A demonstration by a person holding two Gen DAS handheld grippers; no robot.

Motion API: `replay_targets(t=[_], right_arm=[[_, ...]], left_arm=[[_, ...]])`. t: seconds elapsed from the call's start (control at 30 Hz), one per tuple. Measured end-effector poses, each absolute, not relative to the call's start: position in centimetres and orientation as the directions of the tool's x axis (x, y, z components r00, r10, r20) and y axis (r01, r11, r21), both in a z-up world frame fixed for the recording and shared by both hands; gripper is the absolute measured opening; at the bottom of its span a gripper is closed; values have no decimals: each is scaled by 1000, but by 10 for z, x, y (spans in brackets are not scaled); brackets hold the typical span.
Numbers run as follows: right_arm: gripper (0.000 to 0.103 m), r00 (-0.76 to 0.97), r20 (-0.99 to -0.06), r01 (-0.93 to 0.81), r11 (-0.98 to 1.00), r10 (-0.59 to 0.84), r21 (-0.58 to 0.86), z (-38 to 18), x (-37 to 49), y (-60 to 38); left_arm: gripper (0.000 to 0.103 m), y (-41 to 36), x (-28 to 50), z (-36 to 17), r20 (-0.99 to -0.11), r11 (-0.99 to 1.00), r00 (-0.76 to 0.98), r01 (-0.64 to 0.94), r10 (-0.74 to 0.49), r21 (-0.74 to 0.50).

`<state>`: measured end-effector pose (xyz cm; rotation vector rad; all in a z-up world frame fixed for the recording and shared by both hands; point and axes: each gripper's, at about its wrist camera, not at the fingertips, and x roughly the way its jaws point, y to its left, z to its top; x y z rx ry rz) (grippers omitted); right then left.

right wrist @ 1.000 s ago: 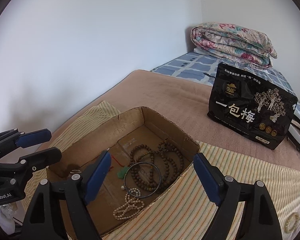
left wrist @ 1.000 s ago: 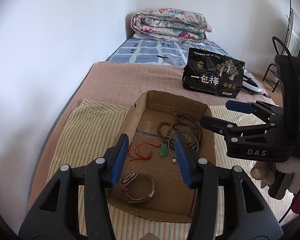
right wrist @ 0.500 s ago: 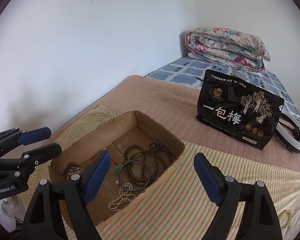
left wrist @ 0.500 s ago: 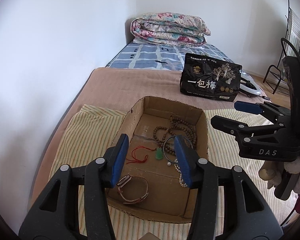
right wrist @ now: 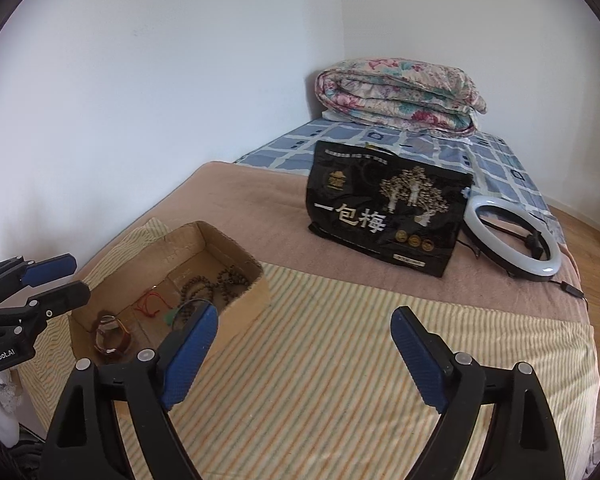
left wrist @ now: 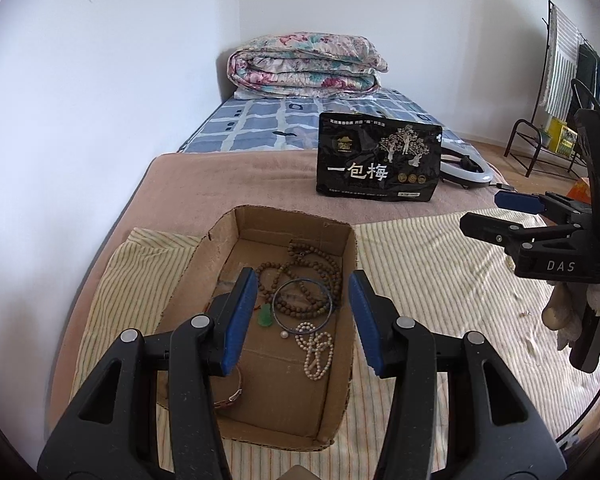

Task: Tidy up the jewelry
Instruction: 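Move both tools back toward the cream bracelet and pearl bead, then grasp the small white pearl bead with the left tool while the right tool grasps the cream bracelet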

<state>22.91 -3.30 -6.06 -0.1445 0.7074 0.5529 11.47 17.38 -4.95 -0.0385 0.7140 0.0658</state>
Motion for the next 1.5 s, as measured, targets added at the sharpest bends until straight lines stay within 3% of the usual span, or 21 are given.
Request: replay_targets(t=[0.67,1.23,1.33,1.5], right_arm=[[93,717,-658,-257,965,230,58,-64,244,-212],[93,626,-760,-219,975,176,46,-132,268,-284],[89,599,-780,-222,974,181,55,-147,275,-289],[81,569,-799,-234,970,194,69,-165,285,-291]], left_arm=[[49,47,119,-69,-673,987,724,145,-153,-68],[48,-59,148,-135,-734,927,588,341,-340,-156],[48,-76,152,-147,-740,912,563,375,-367,-167],[38,-101,163,-164,-754,888,521,425,-399,-176]])
